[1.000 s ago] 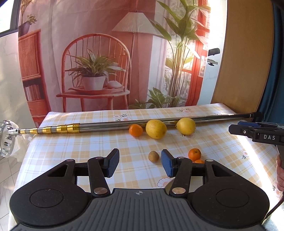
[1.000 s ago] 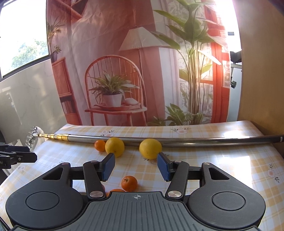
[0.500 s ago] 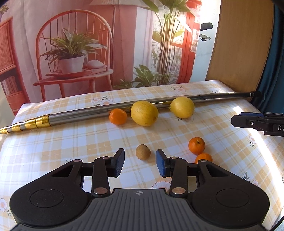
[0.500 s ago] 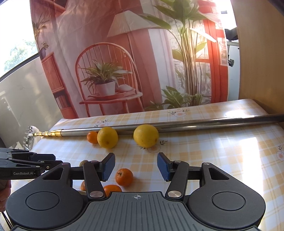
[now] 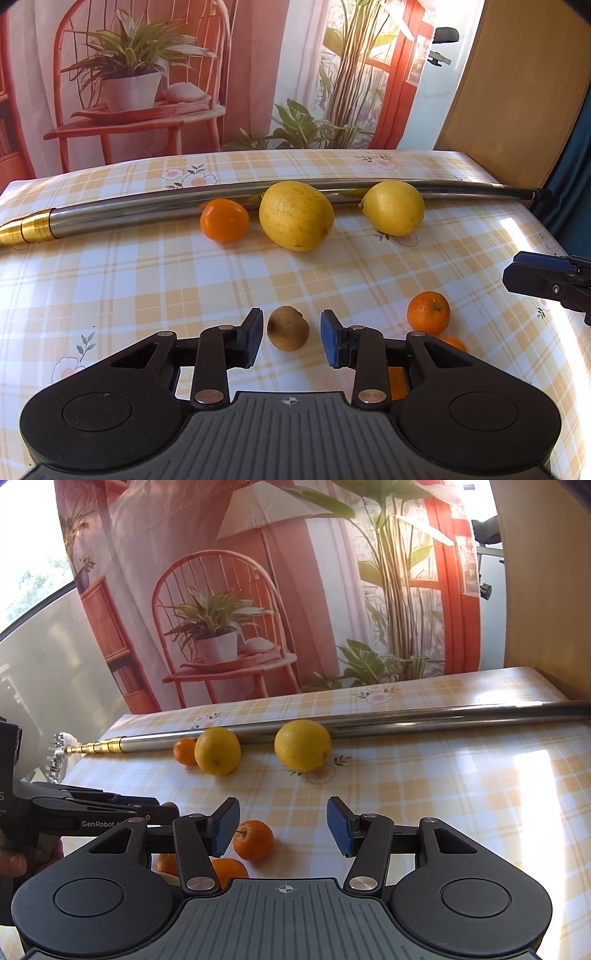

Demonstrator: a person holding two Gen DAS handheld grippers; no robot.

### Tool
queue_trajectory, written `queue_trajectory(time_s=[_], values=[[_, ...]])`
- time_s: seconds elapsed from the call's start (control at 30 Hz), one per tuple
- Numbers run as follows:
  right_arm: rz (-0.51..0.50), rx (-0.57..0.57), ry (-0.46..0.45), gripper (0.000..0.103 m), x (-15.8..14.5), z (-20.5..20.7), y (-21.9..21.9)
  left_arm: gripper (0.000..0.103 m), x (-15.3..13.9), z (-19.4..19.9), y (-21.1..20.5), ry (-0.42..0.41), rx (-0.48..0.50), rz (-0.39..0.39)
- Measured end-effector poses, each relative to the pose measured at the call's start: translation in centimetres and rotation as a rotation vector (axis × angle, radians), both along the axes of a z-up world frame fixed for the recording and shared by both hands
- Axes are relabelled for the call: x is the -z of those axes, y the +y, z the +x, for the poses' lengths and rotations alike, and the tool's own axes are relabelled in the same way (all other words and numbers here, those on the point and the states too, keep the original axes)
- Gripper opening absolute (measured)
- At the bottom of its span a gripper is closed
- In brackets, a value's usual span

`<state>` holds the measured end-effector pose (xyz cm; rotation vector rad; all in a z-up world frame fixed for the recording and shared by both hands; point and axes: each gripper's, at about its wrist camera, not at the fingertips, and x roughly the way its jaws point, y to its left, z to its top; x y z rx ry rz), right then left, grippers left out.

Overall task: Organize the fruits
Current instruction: 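Close left gripper on the brown kiwi while right grasps a mandarin orange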

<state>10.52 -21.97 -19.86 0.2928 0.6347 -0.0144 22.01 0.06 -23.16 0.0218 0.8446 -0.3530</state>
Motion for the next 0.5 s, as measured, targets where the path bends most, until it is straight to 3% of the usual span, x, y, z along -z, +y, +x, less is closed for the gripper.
queue_trajectory(time_s=[0.1,0.5], values=[[0.007,0.0,0.008,0.05,0.3,0.1,-0.1,0.027,0.4,0.4,0.1,0.01,-0.003,-0.01],[0.044,-0.032,0.044,0.05,1.9,1.1,-0.3,0.027,-1.0,-2.4,1.5,-0.021,-0.038,-0.014]])
